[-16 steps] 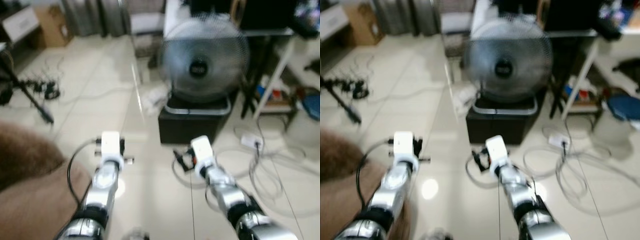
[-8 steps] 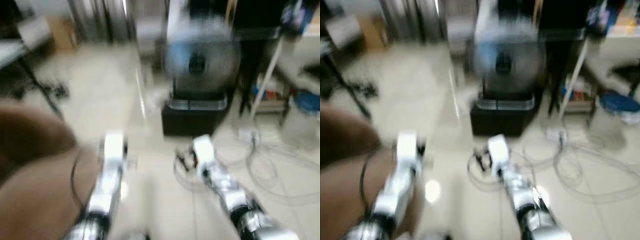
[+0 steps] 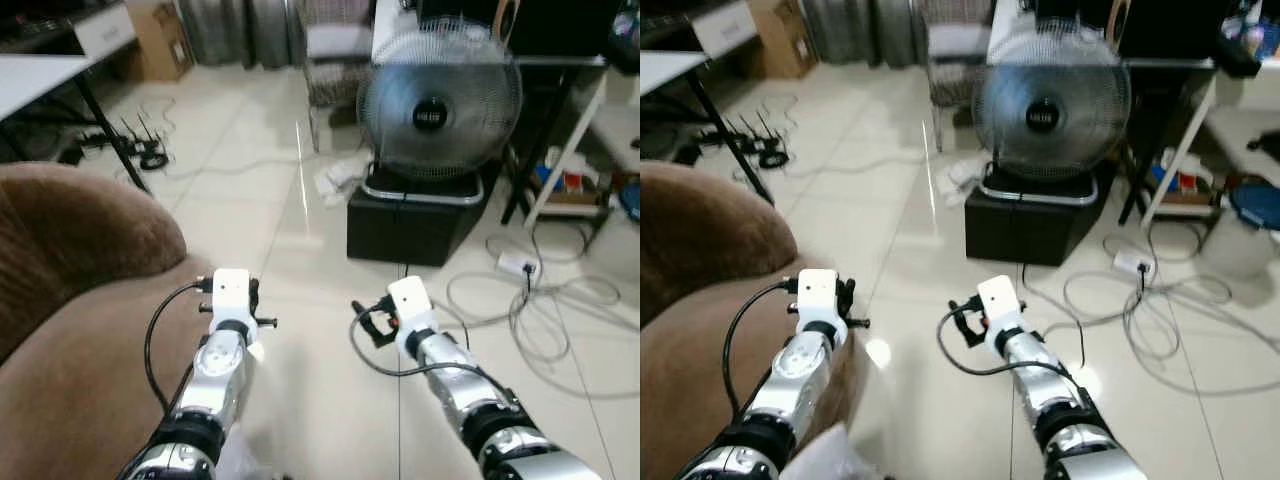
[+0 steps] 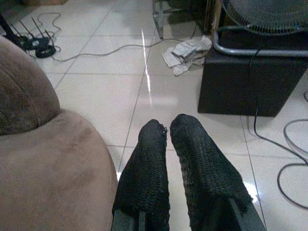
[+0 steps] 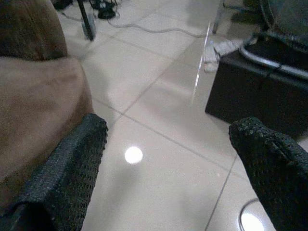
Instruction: Move the pillow to the sofa from floor
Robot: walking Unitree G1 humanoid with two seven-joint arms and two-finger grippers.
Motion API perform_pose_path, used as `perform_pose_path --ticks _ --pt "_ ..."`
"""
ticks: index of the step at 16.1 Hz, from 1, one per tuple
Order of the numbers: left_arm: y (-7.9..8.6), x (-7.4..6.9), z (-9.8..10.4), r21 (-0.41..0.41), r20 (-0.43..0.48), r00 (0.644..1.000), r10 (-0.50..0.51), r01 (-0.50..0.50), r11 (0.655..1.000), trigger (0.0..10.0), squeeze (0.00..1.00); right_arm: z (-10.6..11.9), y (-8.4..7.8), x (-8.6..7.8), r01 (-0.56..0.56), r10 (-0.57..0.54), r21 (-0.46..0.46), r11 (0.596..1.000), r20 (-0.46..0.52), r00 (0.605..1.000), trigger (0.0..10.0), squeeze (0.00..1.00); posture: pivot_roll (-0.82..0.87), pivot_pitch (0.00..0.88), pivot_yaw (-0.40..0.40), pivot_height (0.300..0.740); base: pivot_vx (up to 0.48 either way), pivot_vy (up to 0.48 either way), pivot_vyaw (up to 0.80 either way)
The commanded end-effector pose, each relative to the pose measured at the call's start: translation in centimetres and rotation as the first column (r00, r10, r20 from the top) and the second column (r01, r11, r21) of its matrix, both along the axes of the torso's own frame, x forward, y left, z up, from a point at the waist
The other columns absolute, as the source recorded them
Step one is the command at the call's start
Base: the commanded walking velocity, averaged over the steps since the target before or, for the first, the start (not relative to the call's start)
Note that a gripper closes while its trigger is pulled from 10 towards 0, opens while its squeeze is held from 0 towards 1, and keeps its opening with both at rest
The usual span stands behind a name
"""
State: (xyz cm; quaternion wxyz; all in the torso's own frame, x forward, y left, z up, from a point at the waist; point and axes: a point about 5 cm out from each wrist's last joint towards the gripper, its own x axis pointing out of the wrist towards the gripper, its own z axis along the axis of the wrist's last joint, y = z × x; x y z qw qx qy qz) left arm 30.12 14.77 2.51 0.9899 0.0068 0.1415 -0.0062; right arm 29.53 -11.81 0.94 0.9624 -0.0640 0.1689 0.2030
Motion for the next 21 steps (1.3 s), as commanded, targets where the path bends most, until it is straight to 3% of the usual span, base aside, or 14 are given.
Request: perform_pose_path --ticks 1,14,16,17,18,21 --pt "0.25 0.01 0.09 0.02 0.006 1.0 -0.002 0.002 1.0 10.0 0.0 0.18 0.52 0.13 -0.008 0.008 0.008 1.0 0.005 1.0 10.0 0.0 -0.11 0.0 0.057 0.74 -0.469 0.0 0.0" --pt "0.2 -0.12 -0.06 0.03 -0.004 1.0 0.001 -0.001 1.0 10.0 0.0 0.3 0.55 0.12 -0.02 0.02 -0.012 1.0 0.026 0.999 10.0 0.0 -0.11 0.0 0.061 0.74 -0.035 0.0 0.05" --pt "0.22 -0.1 -0.08 0.034 -0.005 1.0 0.001 -0.001 0.999 10.0 0.0 0.33 0.53 0.16 -0.02 0.021 -0.018 1.0 0.028 0.999 10.0 0.03 -0.11 0.0 0.061 0.74 0.0 0.0 0.67" --pt "0.19 -0.06 -0.08 0.04 -0.008 1.0 -0.003 0.003 0.999 10.0 0.0 0.23 0.52 0.11 -0.023 0.024 -0.02 1.0 0.021 1.0 10.0 0.1 -0.11 0.0 0.061 0.74 0.0 0.0 0.63" --pt "0.18 -0.07 -0.09 0.042 -0.008 1.0 -0.004 0.005 0.999 10.0 0.0 0.15 0.52 0.04 -0.025 0.026 -0.018 1.0 0.015 1.0 10.0 0.03 -0.11 0.0 0.061 0.74 0.0 0.0 0.61" --pt "0.13 -0.05 -0.1 0.046 -0.011 1.0 -0.007 0.007 0.999 10.0 0.0 0.13 0.42 0.08 -0.014 0.015 -0.022 1.0 0.013 1.0 10.0 0.0 -0.11 0.0 0.062 0.74 0.0 0.0 0.61"
